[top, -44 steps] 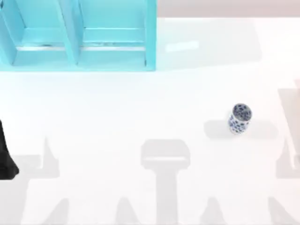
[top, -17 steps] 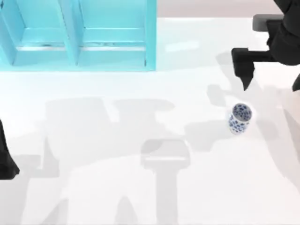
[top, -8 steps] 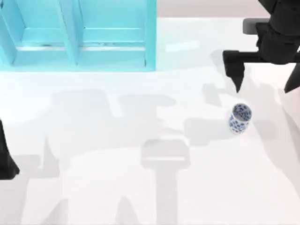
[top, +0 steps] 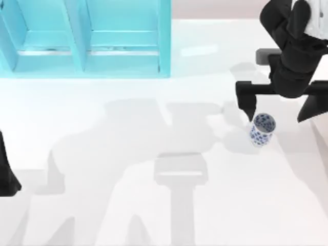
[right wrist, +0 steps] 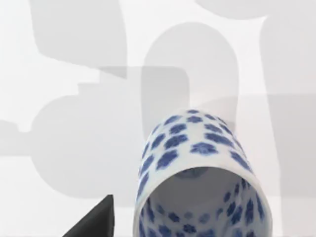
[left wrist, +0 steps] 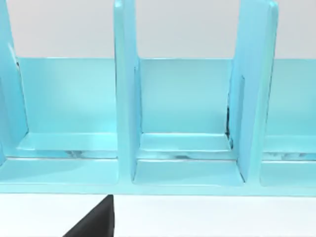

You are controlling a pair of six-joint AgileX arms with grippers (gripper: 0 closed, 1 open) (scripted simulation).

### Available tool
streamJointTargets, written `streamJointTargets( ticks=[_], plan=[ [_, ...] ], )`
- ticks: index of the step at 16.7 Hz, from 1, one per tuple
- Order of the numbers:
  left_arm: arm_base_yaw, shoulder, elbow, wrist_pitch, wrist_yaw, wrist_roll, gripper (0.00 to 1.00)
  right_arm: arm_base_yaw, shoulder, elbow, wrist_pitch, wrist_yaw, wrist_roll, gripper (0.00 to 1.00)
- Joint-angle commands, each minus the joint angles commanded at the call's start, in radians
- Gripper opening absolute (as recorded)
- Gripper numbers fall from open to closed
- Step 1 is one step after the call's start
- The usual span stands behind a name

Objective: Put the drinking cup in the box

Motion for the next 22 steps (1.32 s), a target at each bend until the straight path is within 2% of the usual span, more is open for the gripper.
streamJointTargets(
  ticks=[3,7,20,22],
  plan=[
    [0.0,0.0,0.0,0.0,0.0,0.0,1.0,0.002,0.019,-0.081,0.089,0.0,0.002,1.0],
    [0.0,0.0,0.0,0.0,0.0,0.0,1.0,0.002,0.021,-0.089,0.098,0.0,0.002,1.0],
    [0.0,0.0,0.0,0.0,0.0,0.0,1.0,0.002,0.021,-0.089,0.098,0.0,0.002,0.02],
    [0.0,0.0,0.0,0.0,0.0,0.0,1.0,0.002,0.021,-0.089,0.098,0.0,0.002,0.0]
  ],
)
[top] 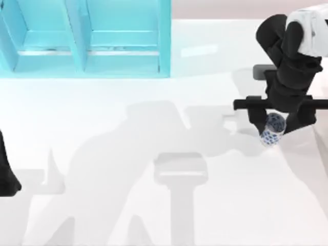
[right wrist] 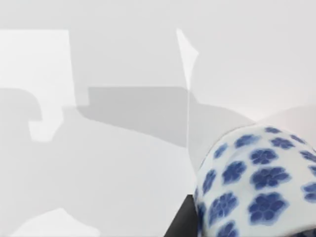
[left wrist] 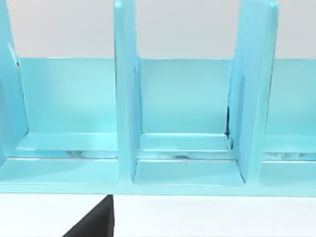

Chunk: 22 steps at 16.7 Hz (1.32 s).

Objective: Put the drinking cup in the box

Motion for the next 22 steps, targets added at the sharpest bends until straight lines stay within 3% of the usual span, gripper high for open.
streamJointTargets(
  ticks=[9,13,17,22],
  plan=[
    [0.0,0.0,0.0,0.0,0.0,0.0,1.0,-0.002,-0.006,0.007,-0.001,-0.008,-0.009,0.0],
    [0.0,0.0,0.0,0.0,0.0,0.0,1.0,-0.041,-0.05,0.063,-0.012,-0.025,-0.132,0.0],
    [0.0,0.0,0.0,0.0,0.0,0.0,1.0,-0.197,-0.127,0.126,-0.083,-0.006,-0.377,0.0],
    [0.0,0.0,0.0,0.0,0.0,0.0,1.0,-0.558,-0.215,0.156,-0.289,0.009,-0.636,0.0]
  ],
)
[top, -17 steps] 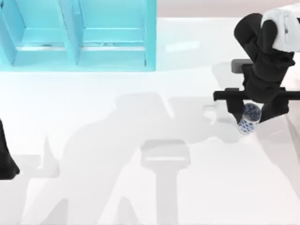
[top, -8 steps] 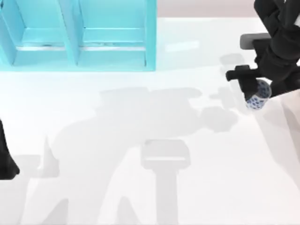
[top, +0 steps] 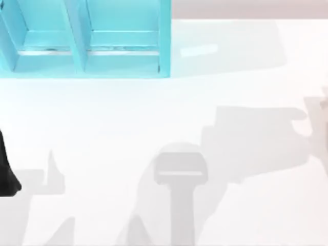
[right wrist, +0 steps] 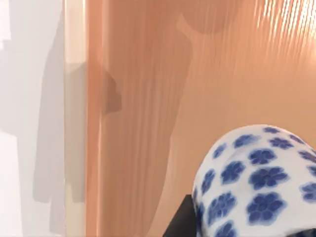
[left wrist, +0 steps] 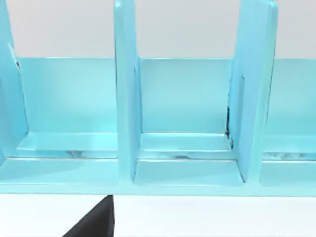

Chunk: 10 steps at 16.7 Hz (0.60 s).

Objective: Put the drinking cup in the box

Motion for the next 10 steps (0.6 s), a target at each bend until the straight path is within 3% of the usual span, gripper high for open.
streamJointTargets(
  ticks=[4,10],
  plan=[
    [0.0,0.0,0.0,0.0,0.0,0.0,1.0,-0.175,-0.059,0.002,-0.133,-0.001,-0.115,0.0],
    [0.0,0.0,0.0,0.0,0.0,0.0,1.0,-0.197,-0.068,0.004,-0.148,-0.009,-0.124,0.0]
  ],
)
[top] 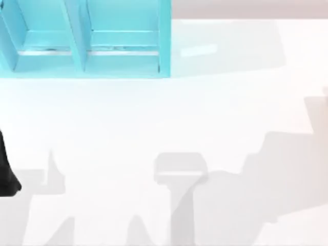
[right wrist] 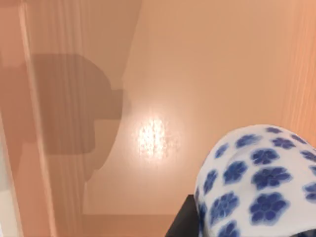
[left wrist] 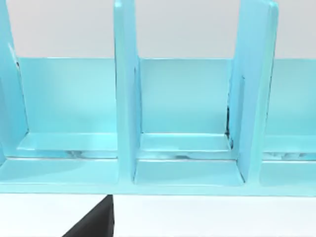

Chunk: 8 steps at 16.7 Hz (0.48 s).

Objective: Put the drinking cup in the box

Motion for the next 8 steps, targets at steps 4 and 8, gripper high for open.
streamJointTargets(
  ticks=[4,8],
  plan=[
    [0.0,0.0,0.0,0.0,0.0,0.0,1.0,0.002,-0.004,-0.073,0.074,0.0,0.0,0.0],
    [0.0,0.0,0.0,0.0,0.0,0.0,1.0,0.0,-0.002,-0.22,0.226,-0.002,0.003,0.0]
  ],
)
